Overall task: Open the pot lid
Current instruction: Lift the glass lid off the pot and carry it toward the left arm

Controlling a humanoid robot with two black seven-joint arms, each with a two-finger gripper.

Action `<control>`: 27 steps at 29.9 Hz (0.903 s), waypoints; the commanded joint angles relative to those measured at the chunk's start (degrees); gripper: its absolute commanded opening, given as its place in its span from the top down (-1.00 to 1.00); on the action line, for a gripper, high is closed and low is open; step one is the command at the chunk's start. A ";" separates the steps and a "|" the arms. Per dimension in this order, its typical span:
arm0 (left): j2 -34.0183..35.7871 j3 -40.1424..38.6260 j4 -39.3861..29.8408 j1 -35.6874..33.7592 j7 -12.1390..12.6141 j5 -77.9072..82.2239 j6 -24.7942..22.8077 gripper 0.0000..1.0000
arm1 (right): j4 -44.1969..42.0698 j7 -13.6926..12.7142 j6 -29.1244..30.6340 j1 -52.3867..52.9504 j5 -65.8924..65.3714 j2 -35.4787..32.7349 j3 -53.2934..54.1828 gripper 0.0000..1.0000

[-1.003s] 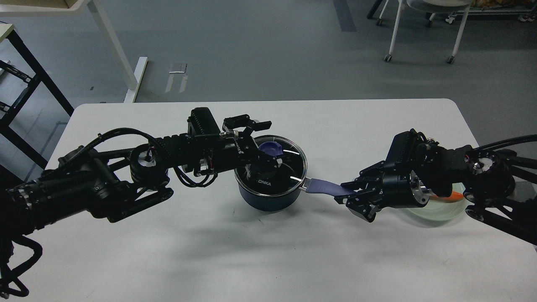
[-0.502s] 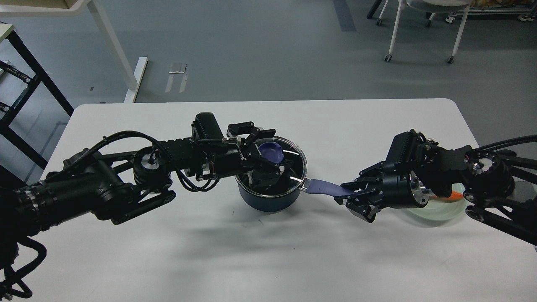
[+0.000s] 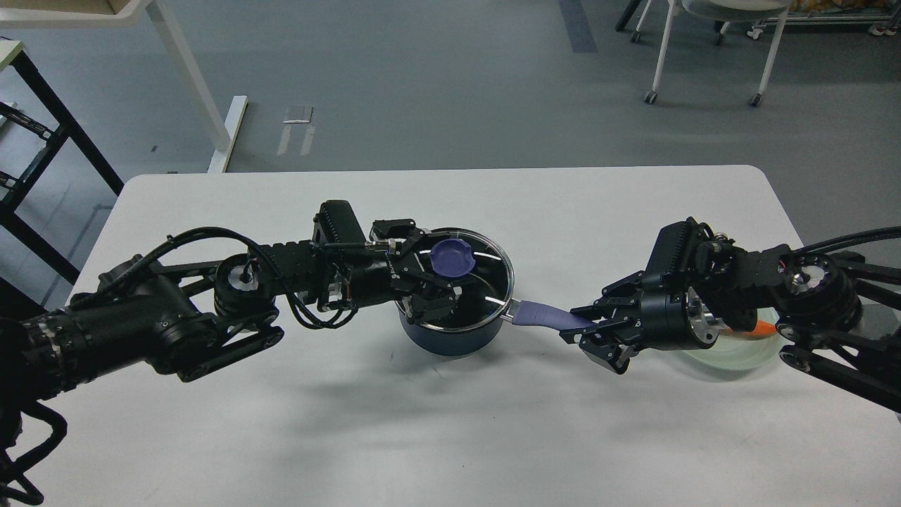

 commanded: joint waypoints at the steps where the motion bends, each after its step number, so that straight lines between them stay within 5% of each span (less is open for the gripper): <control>1: 0.00 0.04 0.00 -0.07 -0.47 -0.42 0.02 -0.06 | 0.02 0.00 -0.01 0.00 0.00 -0.02 0.00 0.52; 13: 4.47 -0.13 -0.79 -3.58 -0.47 -6.67 -0.33 0.09 | 0.11 0.00 -0.01 0.00 0.00 -0.02 0.00 0.49; 24: 27.75 5.92 -5.28 -2.27 -4.33 -6.67 0.72 0.13 | 0.11 0.00 -0.01 0.00 0.00 -0.28 0.27 0.50; 27: 31.72 8.91 -4.84 0.79 -5.04 -6.84 4.92 0.13 | 0.11 0.00 -0.01 0.00 0.00 -0.37 0.27 0.50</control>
